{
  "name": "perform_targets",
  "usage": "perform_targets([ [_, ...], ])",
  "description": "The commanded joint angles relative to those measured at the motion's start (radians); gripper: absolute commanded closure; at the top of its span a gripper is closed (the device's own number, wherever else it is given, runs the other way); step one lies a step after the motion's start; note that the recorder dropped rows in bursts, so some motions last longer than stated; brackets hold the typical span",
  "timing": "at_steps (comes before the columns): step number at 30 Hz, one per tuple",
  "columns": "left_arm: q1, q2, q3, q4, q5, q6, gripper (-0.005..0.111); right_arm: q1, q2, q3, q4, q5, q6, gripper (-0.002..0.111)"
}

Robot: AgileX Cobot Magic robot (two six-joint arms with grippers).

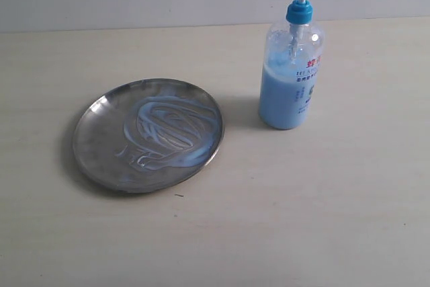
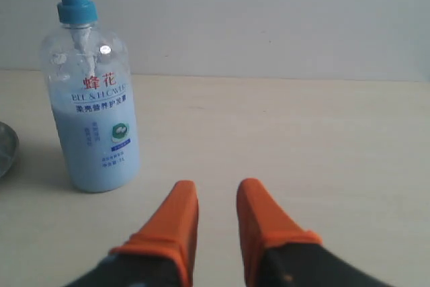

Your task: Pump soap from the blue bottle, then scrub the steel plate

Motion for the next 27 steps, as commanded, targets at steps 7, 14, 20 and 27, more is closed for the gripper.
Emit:
perform_targets([
  [7, -0.006, -0.006, 0.003, -0.002, -0.005, 0.000, 0.107, -0.006, -0.011, 0.009, -0.008, -0.005, 0.000, 0.084],
  [14, -0.006, -0.006, 0.003, -0.002, -0.005, 0.000, 0.107, -0.006, -0.011, 0.009, 0.007, 0.047, 0.005, 0.084],
  [20, -0.006, -0.006, 0.003, -0.002, -0.005, 0.000, 0.107, -0.006, -0.011, 0.009, 0.007, 0.047, 0.005, 0.084],
  [27, -0.006, -0.006, 0.003, -0.002, -0.005, 0.000, 0.107, -0.006, -0.011, 0.009, 0.012, 0.047, 0.000, 0.084],
])
